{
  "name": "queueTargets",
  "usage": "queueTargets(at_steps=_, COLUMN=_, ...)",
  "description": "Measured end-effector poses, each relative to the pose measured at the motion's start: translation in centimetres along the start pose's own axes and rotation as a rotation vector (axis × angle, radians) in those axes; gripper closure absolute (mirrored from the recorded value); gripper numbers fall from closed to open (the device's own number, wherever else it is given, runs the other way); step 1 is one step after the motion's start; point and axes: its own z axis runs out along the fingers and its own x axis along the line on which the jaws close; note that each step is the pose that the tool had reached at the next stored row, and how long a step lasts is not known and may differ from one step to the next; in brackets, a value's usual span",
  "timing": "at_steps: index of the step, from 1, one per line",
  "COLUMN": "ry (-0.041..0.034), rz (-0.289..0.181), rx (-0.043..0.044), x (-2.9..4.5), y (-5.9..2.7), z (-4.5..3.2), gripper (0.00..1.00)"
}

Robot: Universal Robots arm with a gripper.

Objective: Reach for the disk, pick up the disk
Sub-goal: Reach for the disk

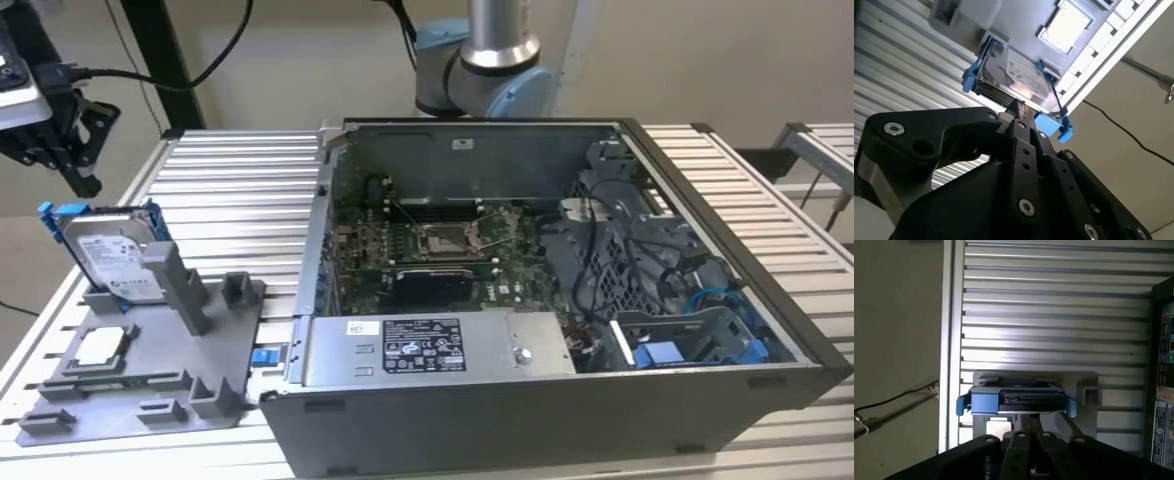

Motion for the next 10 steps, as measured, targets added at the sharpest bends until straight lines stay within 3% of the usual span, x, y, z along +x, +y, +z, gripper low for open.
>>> queueTargets(at_steps=6, ry=-0.0003, rz=0.000, rx=0.0000, x=1.68, y=0.23, z=0.13, gripper=1.00)
queueTargets(at_steps=10, ry=-0.0005, rz=0.000, rx=0.0000, x=2.17, y=0.90, z=0.25, gripper=1.00)
